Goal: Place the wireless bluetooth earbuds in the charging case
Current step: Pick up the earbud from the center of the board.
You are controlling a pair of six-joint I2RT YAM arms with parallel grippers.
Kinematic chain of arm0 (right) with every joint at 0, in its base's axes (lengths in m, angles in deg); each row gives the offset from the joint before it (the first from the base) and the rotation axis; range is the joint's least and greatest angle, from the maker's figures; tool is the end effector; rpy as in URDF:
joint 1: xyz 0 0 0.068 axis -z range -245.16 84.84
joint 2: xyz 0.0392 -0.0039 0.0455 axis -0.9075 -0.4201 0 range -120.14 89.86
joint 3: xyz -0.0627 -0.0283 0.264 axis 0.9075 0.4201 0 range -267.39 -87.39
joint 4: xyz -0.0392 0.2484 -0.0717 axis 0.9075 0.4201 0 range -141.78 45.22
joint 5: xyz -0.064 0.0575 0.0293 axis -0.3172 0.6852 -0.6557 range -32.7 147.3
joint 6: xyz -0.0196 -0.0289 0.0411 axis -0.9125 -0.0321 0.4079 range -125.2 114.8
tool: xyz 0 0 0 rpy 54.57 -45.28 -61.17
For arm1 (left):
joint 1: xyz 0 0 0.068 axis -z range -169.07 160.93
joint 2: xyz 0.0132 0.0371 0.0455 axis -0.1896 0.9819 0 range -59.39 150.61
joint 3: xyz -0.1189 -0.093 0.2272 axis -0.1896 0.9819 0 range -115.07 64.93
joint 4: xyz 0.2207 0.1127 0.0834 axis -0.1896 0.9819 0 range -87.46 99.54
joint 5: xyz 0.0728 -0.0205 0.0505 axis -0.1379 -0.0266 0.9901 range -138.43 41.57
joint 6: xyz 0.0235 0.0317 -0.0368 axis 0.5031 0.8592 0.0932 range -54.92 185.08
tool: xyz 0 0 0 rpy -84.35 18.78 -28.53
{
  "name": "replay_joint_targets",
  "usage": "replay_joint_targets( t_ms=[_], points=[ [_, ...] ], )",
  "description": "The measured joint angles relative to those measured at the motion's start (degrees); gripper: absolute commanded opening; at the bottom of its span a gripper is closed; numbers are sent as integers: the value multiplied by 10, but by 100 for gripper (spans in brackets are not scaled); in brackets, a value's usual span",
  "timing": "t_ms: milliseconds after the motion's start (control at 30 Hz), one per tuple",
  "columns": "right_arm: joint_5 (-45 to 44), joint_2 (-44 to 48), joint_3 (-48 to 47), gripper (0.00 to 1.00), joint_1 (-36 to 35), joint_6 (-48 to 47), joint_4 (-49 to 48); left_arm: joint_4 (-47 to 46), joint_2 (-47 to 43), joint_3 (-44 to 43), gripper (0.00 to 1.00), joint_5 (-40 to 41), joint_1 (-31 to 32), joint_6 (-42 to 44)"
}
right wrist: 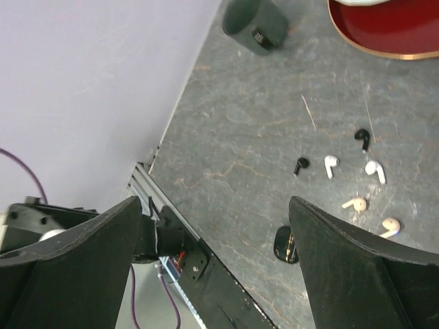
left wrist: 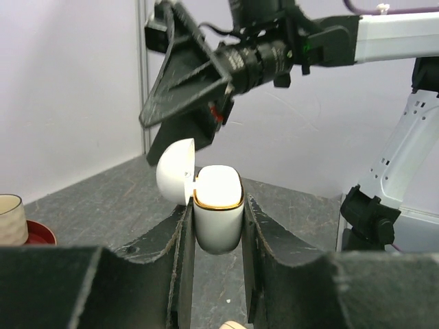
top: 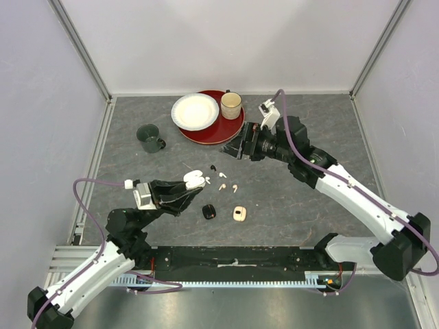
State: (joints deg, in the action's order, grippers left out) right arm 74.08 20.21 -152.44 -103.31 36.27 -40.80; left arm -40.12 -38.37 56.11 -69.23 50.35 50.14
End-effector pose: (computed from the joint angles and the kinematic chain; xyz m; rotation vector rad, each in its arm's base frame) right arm 0.2149 0.1819 0.3721 -0.1666 2.0127 1.2031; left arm 0.0834 -0.0849 0.2695 0.5676 0.9822 -1.0388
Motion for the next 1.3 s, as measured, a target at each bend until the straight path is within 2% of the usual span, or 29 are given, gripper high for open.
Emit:
replay_joint_targets(
  t_ms=[100,267,467,633,667,933,1300],
  points=[
    [-2,-28,11,91,2,10,3,14,-16,0,2,4,1,4],
    [-6,-96,17,75,4,-7,14,44,-37,0,2,12,1,8],
    [-29,-193,-5,65,5,-108,68,81,-73,0,2,17,1,14],
    [-68,-254,-40,61,4,-200,104,103,-90,-1,2,26,1,20],
    [-76,-262,-46,57,4,-216,108,109,-92,-2,2,27,1,22],
    [-116,-337,-98,55,-13,-303,116,139,-101,-20,2,28,1,29],
    [-132,-421,-145,53,-33,-336,126,171,-119,-31,2,43,1,31]
  ],
)
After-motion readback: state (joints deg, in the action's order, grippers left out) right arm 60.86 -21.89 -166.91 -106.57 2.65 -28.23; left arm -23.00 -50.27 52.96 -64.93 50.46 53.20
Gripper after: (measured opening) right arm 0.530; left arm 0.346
